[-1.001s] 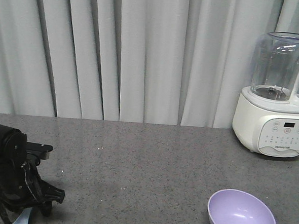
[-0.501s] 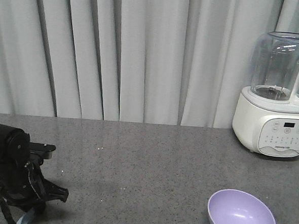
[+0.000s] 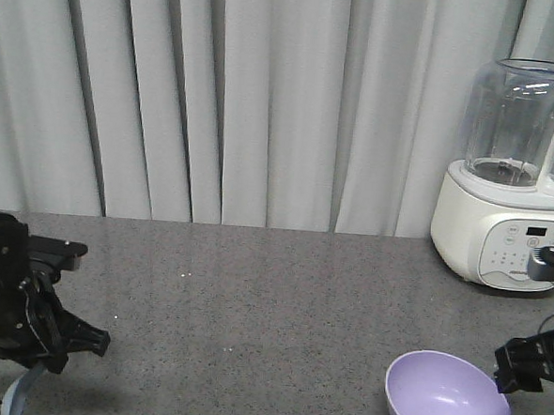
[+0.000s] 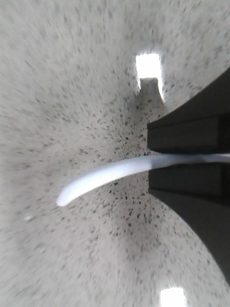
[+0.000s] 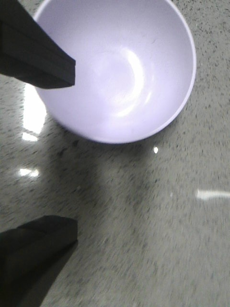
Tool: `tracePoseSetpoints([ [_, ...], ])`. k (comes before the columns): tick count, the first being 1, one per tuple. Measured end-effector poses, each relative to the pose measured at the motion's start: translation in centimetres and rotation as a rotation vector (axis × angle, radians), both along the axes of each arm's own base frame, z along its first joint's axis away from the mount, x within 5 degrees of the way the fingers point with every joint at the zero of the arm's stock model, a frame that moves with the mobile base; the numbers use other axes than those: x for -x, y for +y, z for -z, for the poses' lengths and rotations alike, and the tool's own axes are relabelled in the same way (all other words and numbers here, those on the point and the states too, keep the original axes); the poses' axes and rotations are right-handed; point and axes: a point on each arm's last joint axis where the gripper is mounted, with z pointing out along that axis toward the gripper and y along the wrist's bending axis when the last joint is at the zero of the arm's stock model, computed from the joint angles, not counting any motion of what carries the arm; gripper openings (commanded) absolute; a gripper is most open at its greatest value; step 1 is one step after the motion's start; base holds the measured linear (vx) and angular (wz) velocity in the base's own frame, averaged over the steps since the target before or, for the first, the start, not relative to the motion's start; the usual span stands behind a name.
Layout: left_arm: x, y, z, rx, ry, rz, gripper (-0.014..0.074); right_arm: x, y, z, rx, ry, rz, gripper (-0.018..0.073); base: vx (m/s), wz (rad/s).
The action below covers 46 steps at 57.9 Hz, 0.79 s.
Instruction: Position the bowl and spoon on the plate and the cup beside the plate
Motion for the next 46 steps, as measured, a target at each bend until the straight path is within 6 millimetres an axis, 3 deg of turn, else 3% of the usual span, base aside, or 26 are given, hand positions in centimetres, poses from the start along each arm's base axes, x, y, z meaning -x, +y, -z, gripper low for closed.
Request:
tracePoseSetpoints([
  [11, 1.6, 0.4, -3.5, 0.015, -0.101, 0.014, -0.0007, -4.9, -0.1, 2.1, -0.017, 0.104, -0.021, 0.0592, 0.00, 0.00],
  [17, 2.1, 0.5, -4.5, 0.021, -0.130, 0.016, -0.0007, -6.4, -0.2, 3.2, -0.019, 0.157, -0.030, 0.0592, 0.00, 0.00],
  [34, 2.6, 0.6, -5.4, 0.026, -0.153, 0.016, -0.0007, -8.1, -0.3, 7.7, -0.030, 0.302, -0.047, 0.0580, 0.00, 0.00],
  [46, 2.6, 0.6, -5.4, 0.025, -0.152, 0.017, -0.0007, -8.3, -0.3, 8.4, -0.035, 0.319, -0.051, 0.0404, 0.00, 0.00],
])
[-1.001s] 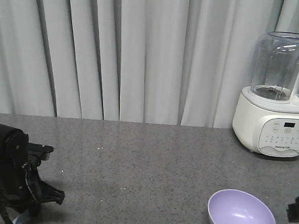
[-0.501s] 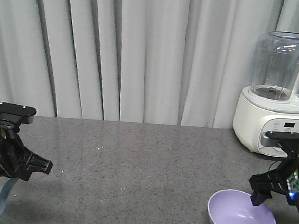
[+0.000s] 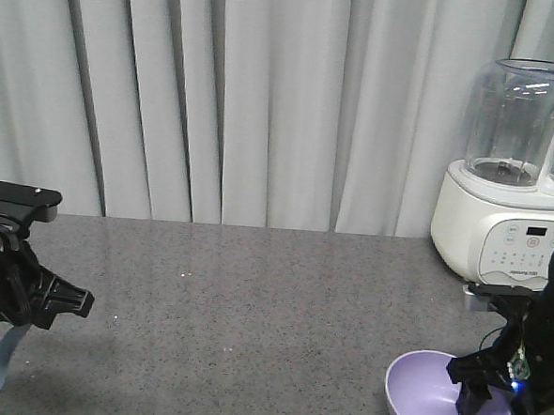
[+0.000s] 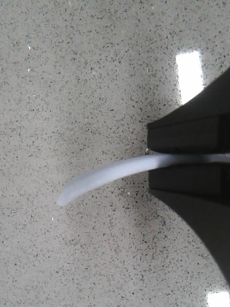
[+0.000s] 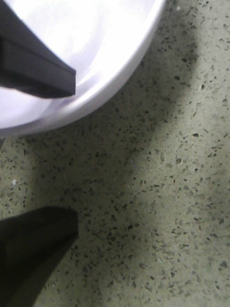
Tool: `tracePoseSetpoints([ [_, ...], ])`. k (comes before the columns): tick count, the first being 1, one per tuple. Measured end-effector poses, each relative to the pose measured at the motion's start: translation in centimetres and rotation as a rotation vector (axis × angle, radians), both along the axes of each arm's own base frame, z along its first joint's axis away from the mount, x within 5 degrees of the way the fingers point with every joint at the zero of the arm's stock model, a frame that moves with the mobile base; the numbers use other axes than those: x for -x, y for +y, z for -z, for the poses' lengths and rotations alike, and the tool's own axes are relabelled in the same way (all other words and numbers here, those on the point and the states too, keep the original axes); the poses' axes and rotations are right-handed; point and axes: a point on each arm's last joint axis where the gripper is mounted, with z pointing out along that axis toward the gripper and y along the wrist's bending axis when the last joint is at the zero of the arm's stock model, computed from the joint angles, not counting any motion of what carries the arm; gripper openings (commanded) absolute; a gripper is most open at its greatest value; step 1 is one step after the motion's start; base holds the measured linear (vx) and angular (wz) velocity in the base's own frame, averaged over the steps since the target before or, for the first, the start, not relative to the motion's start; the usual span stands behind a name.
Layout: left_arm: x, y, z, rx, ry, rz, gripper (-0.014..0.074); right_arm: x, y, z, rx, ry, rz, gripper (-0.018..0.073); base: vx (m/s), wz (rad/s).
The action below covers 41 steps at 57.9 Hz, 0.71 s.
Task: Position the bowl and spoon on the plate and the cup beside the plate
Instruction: 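Grasp the lavender bowl rim with the right gripper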
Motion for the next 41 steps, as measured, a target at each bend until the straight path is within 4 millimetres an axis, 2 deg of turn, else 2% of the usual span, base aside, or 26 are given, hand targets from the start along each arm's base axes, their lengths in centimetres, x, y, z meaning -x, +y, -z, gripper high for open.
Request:
tracePoseSetpoints([
  [19, 0.0, 0.0, 0.0, -0.002, 0.002, 0.002, -0.0007, 0.1, 0.5, -0.4, -0.061, -0.004, 0.014, -0.0011, 0.00, 0.00],
  [34, 0.0, 0.0, 0.0, -0.003, 0.004, 0.002, -0.0007, 0.2, 0.7, -1.6, -0.072, -0.056, -0.006, -0.0013, 0.00, 0.00],
  [38, 0.1, 0.0, -0.1, -0.002, -0.001, 0.002, -0.0007, 0.5, 0.8, -2.8, -0.076, -0.106, -0.025, -0.0013, 0.00, 0.00],
  [41, 0.2, 0.0, -0.5, 0.002, -0.020, 0.003, -0.0007, 0.8, 1.0, -4.4, -0.093, -0.170, -0.031, -0.0013, 0.00, 0.00],
])
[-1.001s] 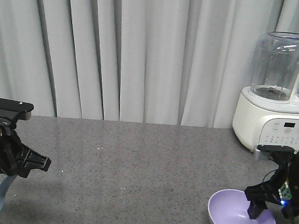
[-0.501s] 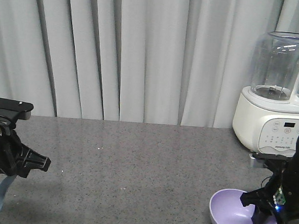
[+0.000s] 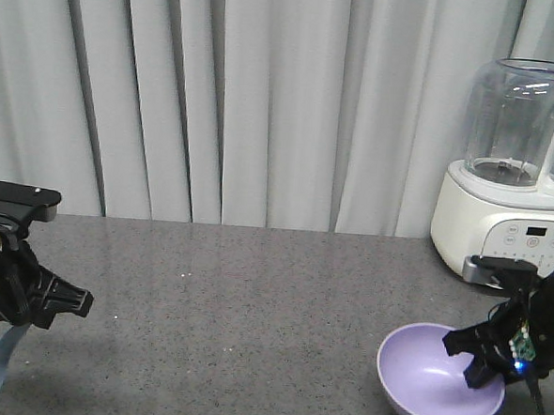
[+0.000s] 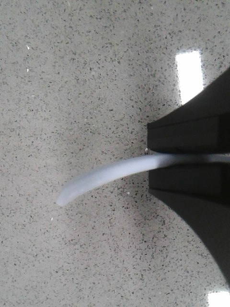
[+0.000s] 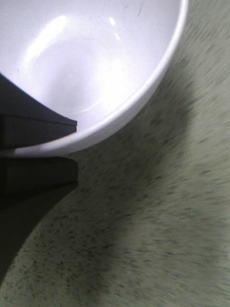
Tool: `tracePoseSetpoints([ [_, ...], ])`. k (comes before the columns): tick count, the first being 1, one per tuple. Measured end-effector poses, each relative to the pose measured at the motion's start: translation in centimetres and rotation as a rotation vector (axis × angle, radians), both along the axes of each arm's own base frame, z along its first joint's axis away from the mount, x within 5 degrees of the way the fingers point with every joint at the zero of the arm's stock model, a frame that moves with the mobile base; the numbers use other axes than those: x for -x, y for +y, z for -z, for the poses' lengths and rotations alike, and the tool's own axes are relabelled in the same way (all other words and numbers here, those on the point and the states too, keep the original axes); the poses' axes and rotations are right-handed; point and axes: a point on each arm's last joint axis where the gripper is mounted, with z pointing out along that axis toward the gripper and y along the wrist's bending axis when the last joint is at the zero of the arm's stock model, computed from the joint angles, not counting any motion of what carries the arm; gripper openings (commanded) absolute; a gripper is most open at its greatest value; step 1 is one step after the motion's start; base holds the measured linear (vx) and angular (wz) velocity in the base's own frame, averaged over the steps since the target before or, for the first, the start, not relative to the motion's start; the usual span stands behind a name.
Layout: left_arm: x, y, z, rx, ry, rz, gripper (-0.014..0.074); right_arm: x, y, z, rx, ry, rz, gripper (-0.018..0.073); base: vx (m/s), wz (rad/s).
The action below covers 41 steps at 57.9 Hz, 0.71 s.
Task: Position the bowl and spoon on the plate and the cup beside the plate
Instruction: 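Grasp the lavender bowl rim with the right gripper, then lift the bowl and spoon off the counter with both grippers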
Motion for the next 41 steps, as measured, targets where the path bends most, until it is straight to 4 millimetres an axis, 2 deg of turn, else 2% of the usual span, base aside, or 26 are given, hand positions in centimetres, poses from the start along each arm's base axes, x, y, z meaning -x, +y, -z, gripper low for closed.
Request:
tracePoseSetpoints([
  [6, 0.4, 0.1, -1.3, 0.017, -0.074, 0.004, -0.0007, 0.9, 0.5, -3.7, -0.044, -0.155, 0.001, -0.0012, 0.00, 0.00],
  [11, 1.1, 0.2, -3.1, 0.037, -0.166, 0.008, -0.0007, 2.1, 0.8, -6.8, -0.075, -0.280, 0.011, -0.0012, 0.00, 0.00],
  [12, 1.3, 0.2, -3.4, 0.040, -0.181, 0.008, -0.0007, 2.7, 0.9, -7.9, -0.080, -0.320, 0.008, -0.0012, 0.00, 0.00],
  [19, 2.9, 0.6, -6.2, 0.067, -0.304, 0.013, -0.0007, 5.0, 2.1, -11.6, -0.053, -0.479, -0.053, -0.0012, 0.00, 0.00],
  [23, 4.0, 0.8, -7.6, 0.081, -0.361, 0.014, -0.0007, 6.7, 3.4, -13.5, -0.051, -0.567, -0.092, -0.0012, 0.00, 0.00],
  [32, 7.2, 1.6, -10.4, 0.099, -0.521, 0.021, -0.0007, 10.8, 5.8, -14.9, -0.064, -0.680, -0.162, -0.0012, 0.00, 0.00],
  [36, 9.1, 2.1, -11.0, 0.091, -0.587, 0.026, -0.0007, 12.8, 5.9, -14.8, -0.045, -0.721, -0.160, -0.0012, 0.00, 0.00],
  [41, 11.8, 2.7, -10.7, 0.085, -0.632, 0.030, -0.0007, 15.3, 5.2, -14.6, -0.028, -0.774, -0.123, -0.0012, 0.00, 0.00],
])
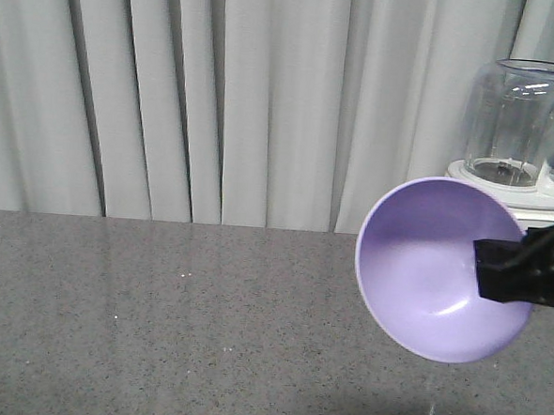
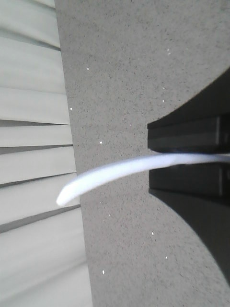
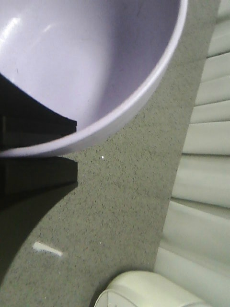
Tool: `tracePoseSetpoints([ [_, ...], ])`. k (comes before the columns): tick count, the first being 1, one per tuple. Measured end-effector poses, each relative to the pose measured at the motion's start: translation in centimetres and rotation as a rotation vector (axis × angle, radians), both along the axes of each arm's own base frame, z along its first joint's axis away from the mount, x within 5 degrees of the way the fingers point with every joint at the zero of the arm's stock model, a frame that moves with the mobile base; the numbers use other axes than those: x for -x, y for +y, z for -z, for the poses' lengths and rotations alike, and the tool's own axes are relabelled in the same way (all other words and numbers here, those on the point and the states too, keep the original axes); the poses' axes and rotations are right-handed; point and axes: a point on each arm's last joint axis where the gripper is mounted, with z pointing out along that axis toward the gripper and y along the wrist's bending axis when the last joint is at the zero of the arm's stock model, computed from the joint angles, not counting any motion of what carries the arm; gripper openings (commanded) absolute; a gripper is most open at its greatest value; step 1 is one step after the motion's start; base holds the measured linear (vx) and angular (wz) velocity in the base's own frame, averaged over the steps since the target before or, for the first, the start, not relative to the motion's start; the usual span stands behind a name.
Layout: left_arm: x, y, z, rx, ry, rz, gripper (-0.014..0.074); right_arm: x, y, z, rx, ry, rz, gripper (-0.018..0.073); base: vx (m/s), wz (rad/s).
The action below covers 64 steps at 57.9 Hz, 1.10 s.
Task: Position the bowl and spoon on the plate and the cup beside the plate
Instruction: 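Lift the bowl and spoon off the counter with both grippers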
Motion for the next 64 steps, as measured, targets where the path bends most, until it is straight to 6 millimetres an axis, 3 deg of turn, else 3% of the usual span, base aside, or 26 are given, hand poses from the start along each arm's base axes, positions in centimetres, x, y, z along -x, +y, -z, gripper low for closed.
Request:
tracePoseSetpoints([
  [6, 2.3, 0.5, 1.5, -0.001, -0.005, 0.002, -0.0006, 2.7, -0.7, 0.3, 0.001, -0.048, 0.031, -0.0012, 0.00, 0.00],
  [14, 4.1, 0.9, 3.1, -0.004, 0.003, 0.004, -0.0006, 4.4, -1.0, 0.7, 0.005, -0.062, 0.035, -0.0012, 0.00, 0.00],
  [64, 4.9, 1.1, 3.5, -0.003, -0.001, 0.004, -0.0006, 4.5, -1.0, 0.9, -0.003, -0.053, 0.039, -0.0012, 0.00, 0.00],
])
